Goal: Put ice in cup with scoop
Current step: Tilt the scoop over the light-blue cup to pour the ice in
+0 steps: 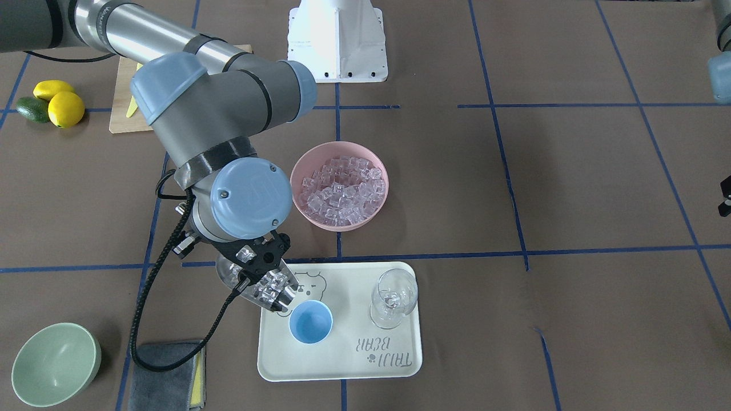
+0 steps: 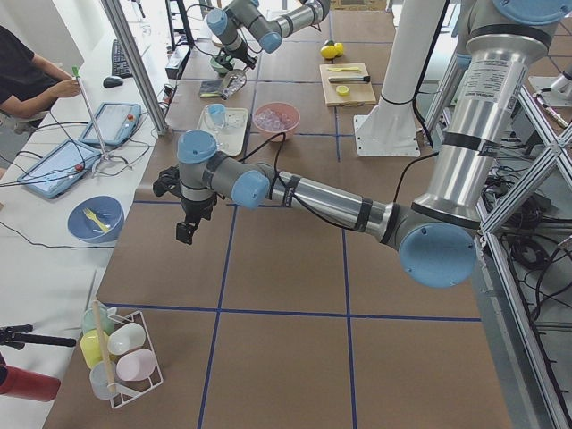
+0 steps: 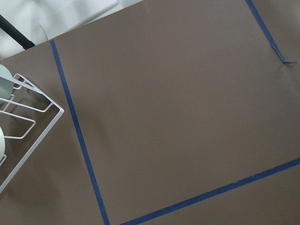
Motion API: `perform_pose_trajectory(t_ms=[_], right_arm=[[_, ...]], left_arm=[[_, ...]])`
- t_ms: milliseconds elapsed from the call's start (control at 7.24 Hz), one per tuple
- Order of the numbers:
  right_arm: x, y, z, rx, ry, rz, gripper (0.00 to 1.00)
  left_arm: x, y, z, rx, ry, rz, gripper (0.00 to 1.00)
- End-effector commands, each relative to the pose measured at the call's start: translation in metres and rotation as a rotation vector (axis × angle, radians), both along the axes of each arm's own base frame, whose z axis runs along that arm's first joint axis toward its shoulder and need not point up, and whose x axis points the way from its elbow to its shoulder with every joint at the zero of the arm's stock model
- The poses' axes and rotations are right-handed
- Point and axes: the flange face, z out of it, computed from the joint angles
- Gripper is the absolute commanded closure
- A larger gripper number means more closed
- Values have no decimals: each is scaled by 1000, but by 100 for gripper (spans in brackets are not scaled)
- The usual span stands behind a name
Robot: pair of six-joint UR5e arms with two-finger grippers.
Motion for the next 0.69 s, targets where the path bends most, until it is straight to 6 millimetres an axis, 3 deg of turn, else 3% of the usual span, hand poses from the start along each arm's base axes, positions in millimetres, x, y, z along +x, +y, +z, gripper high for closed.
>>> perform_pose_trajectory(t_ms=[0,552], right_arm=[[-10,-9,-18,-17,37,-5,100],[-4,-16,-12,-22,49,5,100]], left_arm=[[0,1,3,-3,-1,2,0],[1,2,5,-5,-2,5,0]])
